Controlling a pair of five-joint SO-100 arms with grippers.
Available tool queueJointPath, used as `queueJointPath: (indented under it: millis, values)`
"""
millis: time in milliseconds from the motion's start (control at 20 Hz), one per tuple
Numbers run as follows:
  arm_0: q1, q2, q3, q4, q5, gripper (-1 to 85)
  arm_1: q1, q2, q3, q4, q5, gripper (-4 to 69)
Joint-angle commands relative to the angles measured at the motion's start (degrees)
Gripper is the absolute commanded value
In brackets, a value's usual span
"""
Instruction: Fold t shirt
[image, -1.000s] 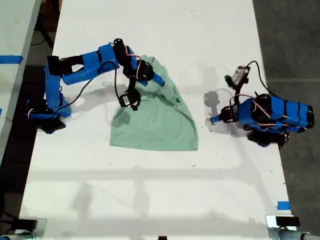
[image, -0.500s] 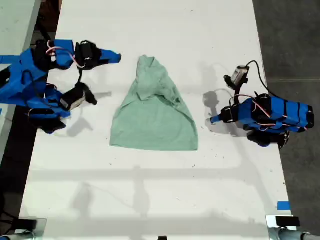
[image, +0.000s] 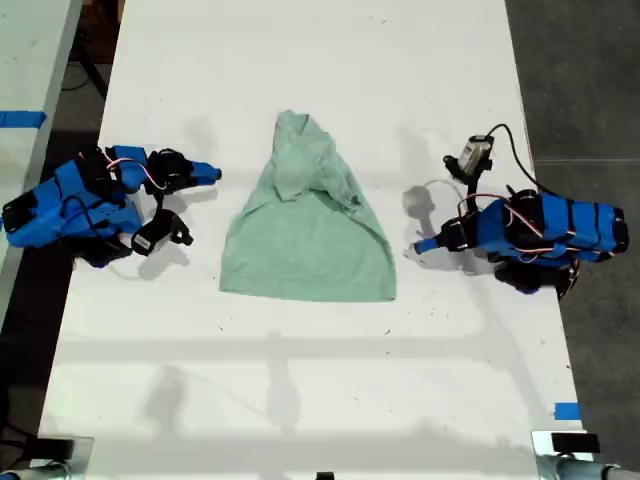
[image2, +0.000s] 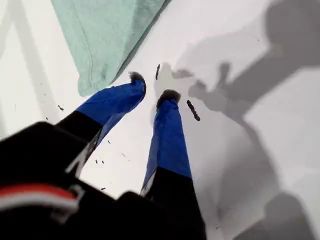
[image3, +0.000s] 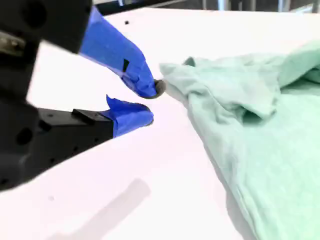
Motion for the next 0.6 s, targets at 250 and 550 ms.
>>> queueJointPath:
  millis: [250,550]
  values:
    - [-7.9,0.9,2.3,1.3,9.8,5.3,-0.4,0.5,2.9,0.1,-18.1,6.9]
    - [-7.6,0.9,2.3,1.3,9.8,5.3,-0.4,0.5,2.9,0.1,-18.1,6.5]
